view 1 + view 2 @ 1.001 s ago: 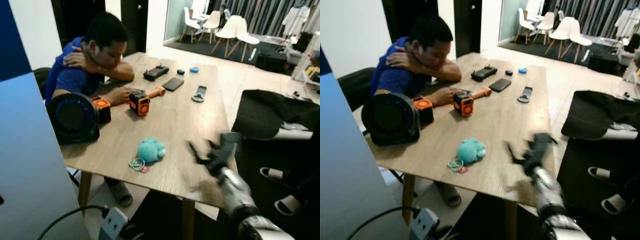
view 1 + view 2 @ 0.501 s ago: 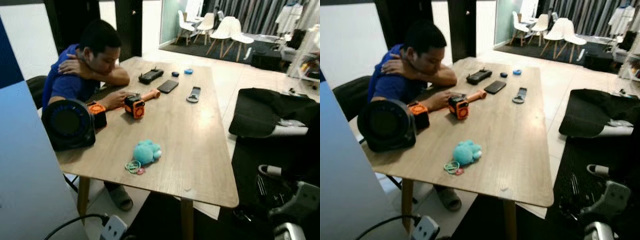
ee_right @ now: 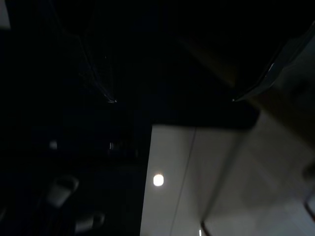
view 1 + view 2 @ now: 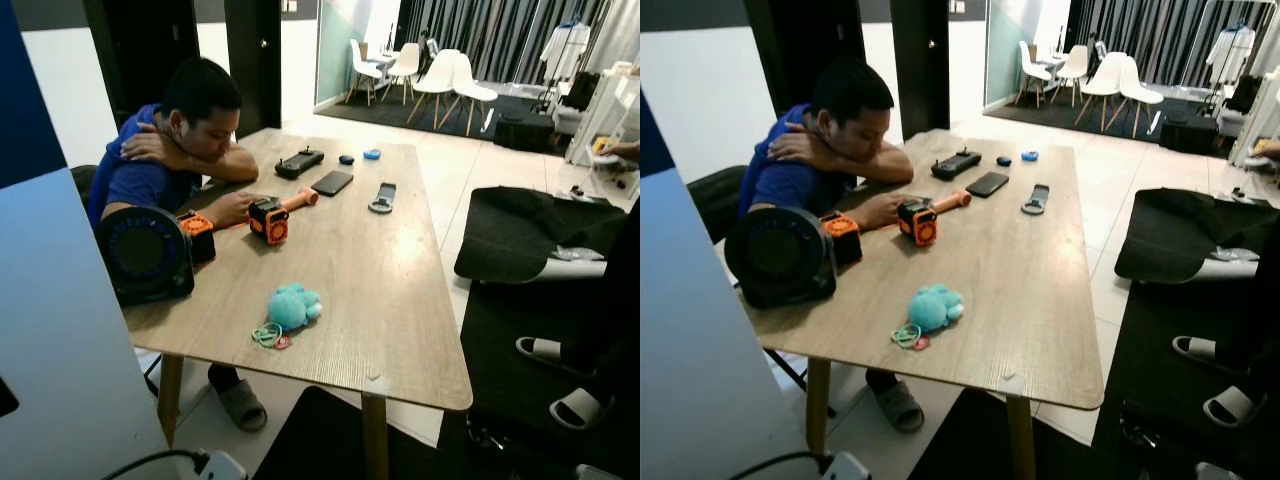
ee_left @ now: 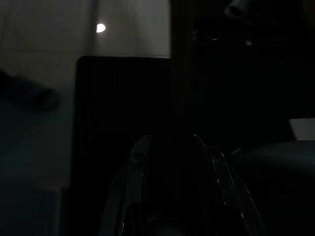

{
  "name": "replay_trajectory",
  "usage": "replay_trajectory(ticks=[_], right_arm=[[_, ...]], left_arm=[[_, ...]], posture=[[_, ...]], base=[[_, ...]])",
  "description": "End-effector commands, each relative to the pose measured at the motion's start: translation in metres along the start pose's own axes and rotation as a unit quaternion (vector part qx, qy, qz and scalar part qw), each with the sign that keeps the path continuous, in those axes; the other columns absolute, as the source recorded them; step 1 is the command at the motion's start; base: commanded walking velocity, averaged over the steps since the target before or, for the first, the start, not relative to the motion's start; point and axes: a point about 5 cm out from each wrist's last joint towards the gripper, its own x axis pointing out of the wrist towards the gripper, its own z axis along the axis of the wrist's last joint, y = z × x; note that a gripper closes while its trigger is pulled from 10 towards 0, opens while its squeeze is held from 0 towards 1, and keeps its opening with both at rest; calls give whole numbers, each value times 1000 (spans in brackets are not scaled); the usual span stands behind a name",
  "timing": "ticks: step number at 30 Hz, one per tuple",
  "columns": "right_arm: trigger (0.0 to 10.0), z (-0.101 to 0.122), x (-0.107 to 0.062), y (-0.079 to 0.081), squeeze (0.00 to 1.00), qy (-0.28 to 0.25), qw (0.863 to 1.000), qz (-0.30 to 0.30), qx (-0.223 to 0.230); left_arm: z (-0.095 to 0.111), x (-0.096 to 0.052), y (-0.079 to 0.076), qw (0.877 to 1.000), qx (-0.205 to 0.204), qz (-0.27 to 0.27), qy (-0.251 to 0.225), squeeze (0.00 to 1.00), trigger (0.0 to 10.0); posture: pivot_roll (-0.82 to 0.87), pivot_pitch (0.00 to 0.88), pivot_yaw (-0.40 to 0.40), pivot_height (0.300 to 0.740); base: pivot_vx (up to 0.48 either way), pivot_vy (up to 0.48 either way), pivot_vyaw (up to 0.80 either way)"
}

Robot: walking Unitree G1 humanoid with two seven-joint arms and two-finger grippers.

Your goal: Hang keys on a hook

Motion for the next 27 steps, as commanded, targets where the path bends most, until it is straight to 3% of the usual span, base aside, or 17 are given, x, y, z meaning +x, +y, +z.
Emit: replay_trajectory(ticks=[1, 7, 12, 27], right_arm=[[10000, -19, -8, 1, 0, 51, 999, 4, -10], [10000, -47, -19, 11, 0, 132, 991, 18, -30], [10000, -60, -23, 21, 0, 168, 984, 35, -50], [10000, -64, -23, 29, 0, 178, 982, 24, -62]], left_arm=[[-14, -5, 4, 999, 2, 25, 29, 0, 10000], [-37, -7, 6, 993, -20, 77, 82, 0, 10000], [-41, -4, 8, 988, -59, 114, 83, 0, 10000], [-43, 2, 14, 978, -103, 163, 80, 0, 10000]], posture=[[86, 67, -18, 740], [86, 63, -18, 740], [85, 62, -19, 740], [83, 46, -10, 740]], base=[[0, 0, 0], [0, 0, 0], [0, 0, 0], [0, 0, 0]])
